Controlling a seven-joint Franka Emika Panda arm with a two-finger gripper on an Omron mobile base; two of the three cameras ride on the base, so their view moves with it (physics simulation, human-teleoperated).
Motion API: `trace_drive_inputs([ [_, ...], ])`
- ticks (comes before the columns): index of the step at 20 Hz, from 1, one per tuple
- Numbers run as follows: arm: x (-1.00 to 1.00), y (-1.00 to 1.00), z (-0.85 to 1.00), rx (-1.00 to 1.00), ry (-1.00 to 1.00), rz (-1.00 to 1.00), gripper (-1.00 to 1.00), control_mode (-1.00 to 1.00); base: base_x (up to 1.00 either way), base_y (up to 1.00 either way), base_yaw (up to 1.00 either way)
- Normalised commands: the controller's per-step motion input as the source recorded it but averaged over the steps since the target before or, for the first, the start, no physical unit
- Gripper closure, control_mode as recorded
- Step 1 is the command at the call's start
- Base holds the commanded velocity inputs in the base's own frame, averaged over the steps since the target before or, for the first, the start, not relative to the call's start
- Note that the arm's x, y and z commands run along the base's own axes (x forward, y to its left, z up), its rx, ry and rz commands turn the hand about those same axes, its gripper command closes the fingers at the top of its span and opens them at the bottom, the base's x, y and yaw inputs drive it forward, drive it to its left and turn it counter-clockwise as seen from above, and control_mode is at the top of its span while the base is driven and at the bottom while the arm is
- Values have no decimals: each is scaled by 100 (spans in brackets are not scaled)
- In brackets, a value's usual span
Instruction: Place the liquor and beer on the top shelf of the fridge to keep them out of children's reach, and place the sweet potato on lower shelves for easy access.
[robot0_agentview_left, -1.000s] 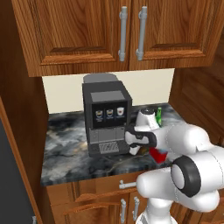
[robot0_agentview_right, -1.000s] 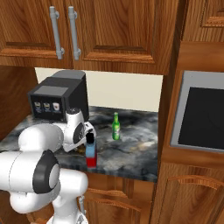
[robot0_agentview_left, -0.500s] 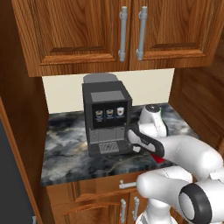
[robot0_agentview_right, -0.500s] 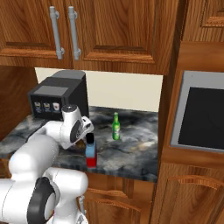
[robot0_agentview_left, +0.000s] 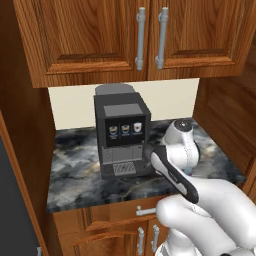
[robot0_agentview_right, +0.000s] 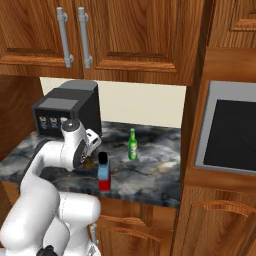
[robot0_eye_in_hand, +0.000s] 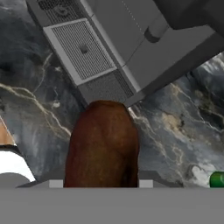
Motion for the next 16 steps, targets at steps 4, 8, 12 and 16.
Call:
trace_drive_inputs([
  [4, -37, 27, 45, -4, -12, 8, 100, -100, 0, 0, 0],
  [8, -52, 29, 41, -5, -6, 6, 100, -100, 0, 0, 0],
  [12, -49, 36, 47, -3, -1, 4, 100, -100, 0, 0, 0],
  [16, -41, 14, 78, 0, -19, 1, 100, -100, 0, 0, 0],
])
